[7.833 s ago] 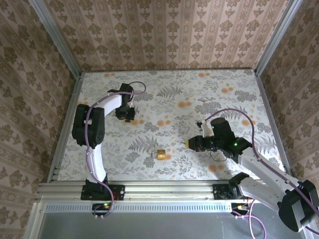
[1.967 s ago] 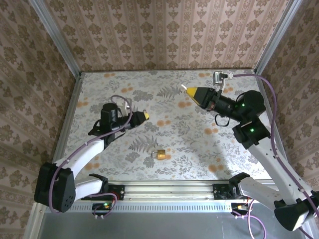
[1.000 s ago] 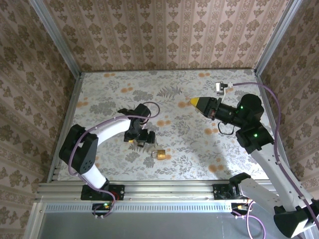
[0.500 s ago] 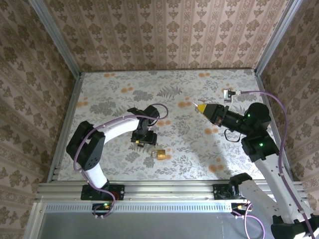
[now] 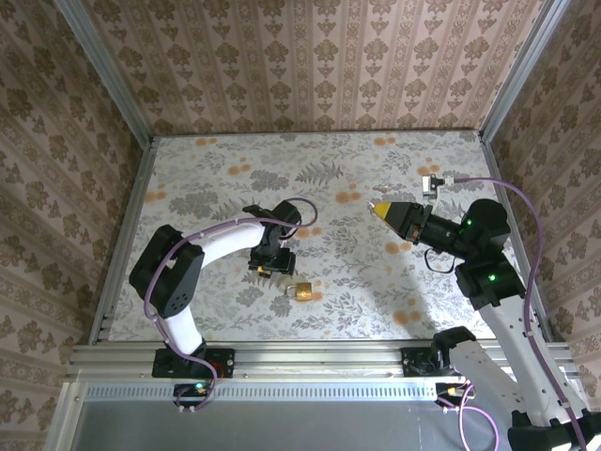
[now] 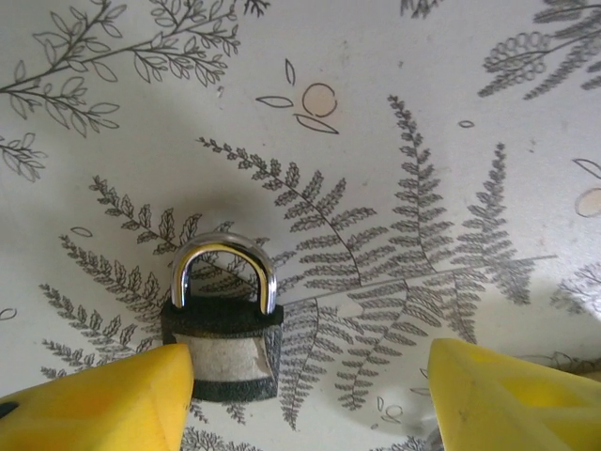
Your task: Unlock with the key
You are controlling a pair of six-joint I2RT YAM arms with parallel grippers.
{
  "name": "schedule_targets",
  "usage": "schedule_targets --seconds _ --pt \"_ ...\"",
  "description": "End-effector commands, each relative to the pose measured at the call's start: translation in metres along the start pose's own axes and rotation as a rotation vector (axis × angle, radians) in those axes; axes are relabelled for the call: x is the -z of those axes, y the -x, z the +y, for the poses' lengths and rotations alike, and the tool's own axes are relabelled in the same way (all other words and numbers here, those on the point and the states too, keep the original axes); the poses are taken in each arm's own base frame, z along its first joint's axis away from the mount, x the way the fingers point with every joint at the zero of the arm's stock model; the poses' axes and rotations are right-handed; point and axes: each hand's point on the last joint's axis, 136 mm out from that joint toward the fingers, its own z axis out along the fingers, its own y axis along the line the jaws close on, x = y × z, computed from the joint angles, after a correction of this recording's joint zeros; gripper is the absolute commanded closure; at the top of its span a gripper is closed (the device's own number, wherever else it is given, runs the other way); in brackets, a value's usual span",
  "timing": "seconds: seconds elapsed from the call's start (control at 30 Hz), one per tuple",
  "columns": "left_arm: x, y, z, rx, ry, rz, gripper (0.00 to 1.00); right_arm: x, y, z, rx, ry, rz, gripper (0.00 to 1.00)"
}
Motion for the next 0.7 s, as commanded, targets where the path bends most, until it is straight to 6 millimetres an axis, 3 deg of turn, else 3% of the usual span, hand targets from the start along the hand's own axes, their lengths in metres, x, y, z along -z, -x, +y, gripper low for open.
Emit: schedule_targets --seconds 0.0,0.3,0.67 --pt "-0.012 -0.009 0.008 0.023 0.027 0.042 0.34 0.005 -0.006 0.005 0.005 0.026 0.017 1.00" --pt "-0.035 -0.021 0.015 0.048 0.020 0.082 0.41 0.009 -0.008 0.000 0.004 0.017 0.010 1.00" --pt "-0.058 -0.039 0.022 0.067 -0.007 0.124 0.63 0.016 -0.010 -0.004 -0.002 0.006 -0.001 1.00"
